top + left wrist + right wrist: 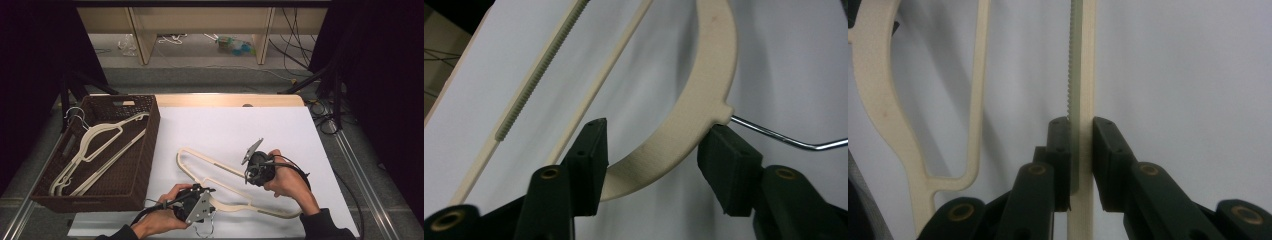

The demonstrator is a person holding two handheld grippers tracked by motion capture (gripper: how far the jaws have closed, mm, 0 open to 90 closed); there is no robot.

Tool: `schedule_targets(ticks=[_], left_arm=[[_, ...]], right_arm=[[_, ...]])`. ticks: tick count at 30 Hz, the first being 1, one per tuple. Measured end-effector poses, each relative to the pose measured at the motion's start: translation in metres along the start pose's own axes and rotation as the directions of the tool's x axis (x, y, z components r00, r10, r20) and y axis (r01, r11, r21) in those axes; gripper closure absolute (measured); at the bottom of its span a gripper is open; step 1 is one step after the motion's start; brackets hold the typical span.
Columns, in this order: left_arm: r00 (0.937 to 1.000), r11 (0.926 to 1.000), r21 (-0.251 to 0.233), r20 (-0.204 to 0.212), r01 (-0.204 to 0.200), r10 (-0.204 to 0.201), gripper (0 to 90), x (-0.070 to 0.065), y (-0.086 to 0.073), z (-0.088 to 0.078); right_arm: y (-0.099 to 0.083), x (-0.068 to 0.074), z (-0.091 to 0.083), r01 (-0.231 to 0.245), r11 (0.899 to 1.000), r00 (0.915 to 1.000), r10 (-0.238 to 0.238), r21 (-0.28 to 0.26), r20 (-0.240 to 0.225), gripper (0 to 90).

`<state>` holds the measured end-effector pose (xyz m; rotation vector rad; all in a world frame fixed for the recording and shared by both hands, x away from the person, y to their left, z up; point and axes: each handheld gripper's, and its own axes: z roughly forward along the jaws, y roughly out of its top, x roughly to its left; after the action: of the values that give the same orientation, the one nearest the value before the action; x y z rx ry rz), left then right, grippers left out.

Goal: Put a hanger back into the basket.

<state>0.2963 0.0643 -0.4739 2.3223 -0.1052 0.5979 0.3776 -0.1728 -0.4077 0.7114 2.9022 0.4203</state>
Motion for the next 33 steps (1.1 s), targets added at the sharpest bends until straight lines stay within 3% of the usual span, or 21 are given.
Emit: schedule_targets(ticks=[7, 14, 16, 17, 22, 27, 33], left_arm=[[0.9938, 0.9946, -0.028, 0.046, -0.1, 0.101, 64.5, -0.002, 0.005, -0.006], [0.9864, 0.9838, -0.079, 0.019, -0.161, 0.163, 72.4, 0.004, 0.016, -0.018], [0.985, 0.9809, -0.097, 0.02, -0.169, 0.171, 74.3, 0.006, 0.02, -0.021], [0.9836, 0.9788, -0.101, 0.011, -0.178, 0.18, 75.5, 0.007, 0.021, -0.023], [0.9821, 0.9722, -0.139, -0.017, -0.188, 0.188, 80.1, 0.012, 0.028, -0.029], [0.9806, 0.9697, -0.146, -0.03, -0.196, 0.193, 82.0, 0.017, 0.032, -0.033], [0.9774, 0.9672, -0.141, -0.027, -0.211, 0.21, 83.9, 0.019, 0.036, -0.035]], right_arm=[[-0.001, 0.0, 0.003, 0.012, 1.0, 0.9999, -0.011, 0.019, -0.008, 79.0], [-0.005, -0.003, 0.01, 0.018, 0.999, 0.999, -0.017, 0.037, -0.043, 79.4], [-0.005, -0.004, 0.011, 0.018, 0.998, 0.9984, -0.015, 0.065, -0.054, 79.5], [-0.006, -0.004, 0.013, 0.02, 0.999, 0.9976, -0.017, 0.047, -0.067, 79.6], [-0.008, -0.003, 0.019, 0.027, 0.998, 0.9943, -0.021, 0.056, -0.104, 80.0], [-0.008, -0.003, 0.018, 0.009, 0.999, 0.9943, -0.005, 0.039, -0.106, 78.7], [-0.01, -0.007, 0.008, -0.027, 0.999, 0.9955, 0.025, -0.026, -0.092, 65.6]])
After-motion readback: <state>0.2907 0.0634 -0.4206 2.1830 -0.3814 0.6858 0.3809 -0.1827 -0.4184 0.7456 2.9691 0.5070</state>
